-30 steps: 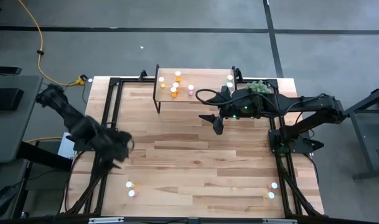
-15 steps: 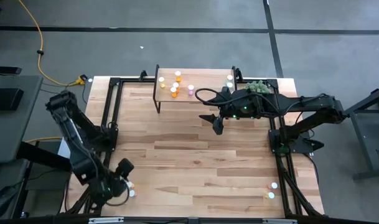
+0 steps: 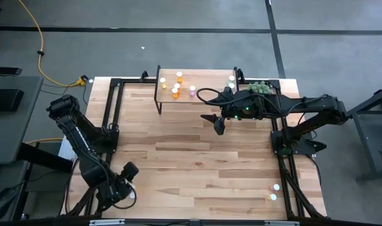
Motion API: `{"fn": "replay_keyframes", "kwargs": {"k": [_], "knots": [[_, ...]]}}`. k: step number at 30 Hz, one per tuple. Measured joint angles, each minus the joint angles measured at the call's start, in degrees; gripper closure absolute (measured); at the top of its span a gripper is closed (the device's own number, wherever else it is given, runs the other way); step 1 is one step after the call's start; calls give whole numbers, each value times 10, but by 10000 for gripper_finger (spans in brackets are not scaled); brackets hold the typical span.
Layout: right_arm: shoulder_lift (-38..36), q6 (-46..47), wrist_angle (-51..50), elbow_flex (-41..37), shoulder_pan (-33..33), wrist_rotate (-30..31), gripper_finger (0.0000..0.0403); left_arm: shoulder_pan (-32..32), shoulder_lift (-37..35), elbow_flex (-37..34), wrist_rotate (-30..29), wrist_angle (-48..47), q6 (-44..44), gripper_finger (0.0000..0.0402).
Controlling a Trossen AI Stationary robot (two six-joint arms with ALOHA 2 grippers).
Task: Pick and place medicine bottles onto shelf by color
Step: Put the left yellow pill bottle on the shelf
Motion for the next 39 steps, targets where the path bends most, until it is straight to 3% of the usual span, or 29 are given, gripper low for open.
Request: {"fn": "replay_keyframes", "kwargs": {"k": [9,29,39], "knots": [[0,0,0,0,0,2,128,11,0,-52,-1,50,31,170],[0,0,0,0,0,2,128,26,21,-53,12,88,-8,170],[0,0,-1,0,0,2,128,26,42,-53,12,87,-8,219]]}}
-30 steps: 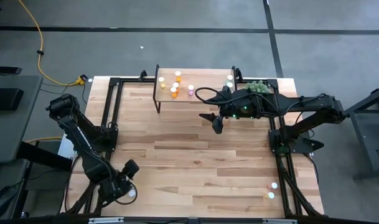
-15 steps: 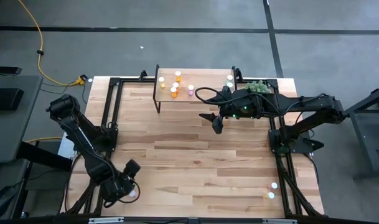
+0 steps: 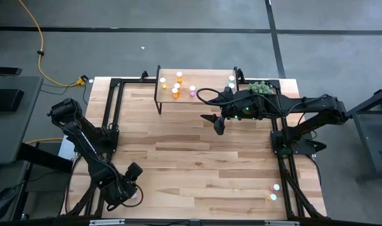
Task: Pick and place medicine bottles onto shelf by color
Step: Put the left yellow pill bottle on the shelf
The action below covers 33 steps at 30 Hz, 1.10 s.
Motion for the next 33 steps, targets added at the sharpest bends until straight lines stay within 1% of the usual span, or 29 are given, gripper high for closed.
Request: {"fn": "replay_keyframes", "kwargs": {"k": [15,19,23,26,28,30,33], "knots": [[0,0,-7,-1,0,0,128,2,-6,0,4,-12,0,291],[0,0,-7,-1,0,0,128,2,-20,0,4,-20,0,295],[0,0,-7,-1,0,0,128,14,-42,2,14,-57,-8,288],[0,0,-7,-1,0,0,128,36,-75,14,26,-107,-16,286],[0,0,-7,-1,0,0,128,62,-103,29,34,-146,-15,286],[0,0,-7,-1,0,0,128,96,-137,54,34,-185,-10,287],[0,0,-7,-1,0,0,128,168,-177,113,32,-247,32,287]]}}
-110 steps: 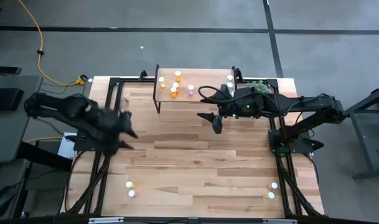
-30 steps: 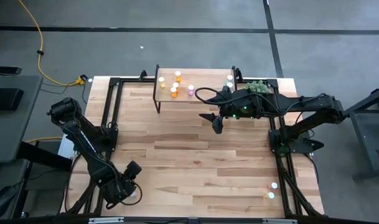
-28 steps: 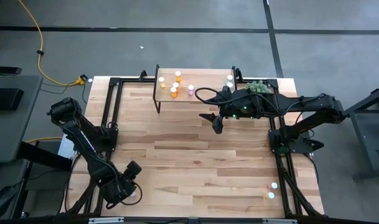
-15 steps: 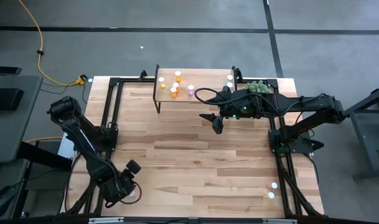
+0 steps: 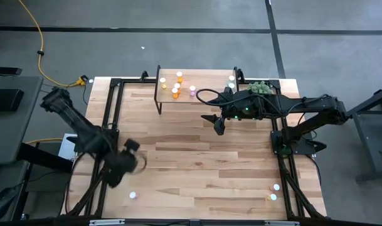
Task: Pick and place medicine bottles onto shelf by color
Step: Put the left yellow pill bottle on the shelf
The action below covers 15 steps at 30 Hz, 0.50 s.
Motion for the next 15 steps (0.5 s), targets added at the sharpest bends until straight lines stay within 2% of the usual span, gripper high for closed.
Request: {"fn": "replay_keyframes", "kwargs": {"k": [6,11,15], "knots": [[0,0,0,0,0,0,128,194,-5,167,-39,-107,67,287],[0,0,0,0,0,0,128,372,49,296,-55,-149,128,287],[2,11,0,0,0,0,128,502,107,358,-51,-160,168,286]]}}
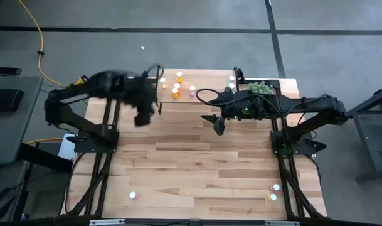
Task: Pick and place medicine bottles onto shelf by color
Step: Put the left yellow pill bottle on the shelf
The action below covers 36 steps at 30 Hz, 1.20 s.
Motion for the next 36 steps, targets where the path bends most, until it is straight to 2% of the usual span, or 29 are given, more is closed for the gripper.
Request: {"fn": "replay_keyframes", "kwargs": {"k": [5,11,18,22,36], "knots": [[5,2,1,0,0,0,128,123,72,18,35,8,19,286],[10,20,-1,0,0,0,128,186,136,19,55,26,10,286],[9,20,0,0,0,0,128,202,168,19,54,58,10,286],[9,20,0,0,0,0,128,202,180,19,33,72,10,286],[9,22,0,0,0,0,128,205,212,19,-1,71,10,286]]}}
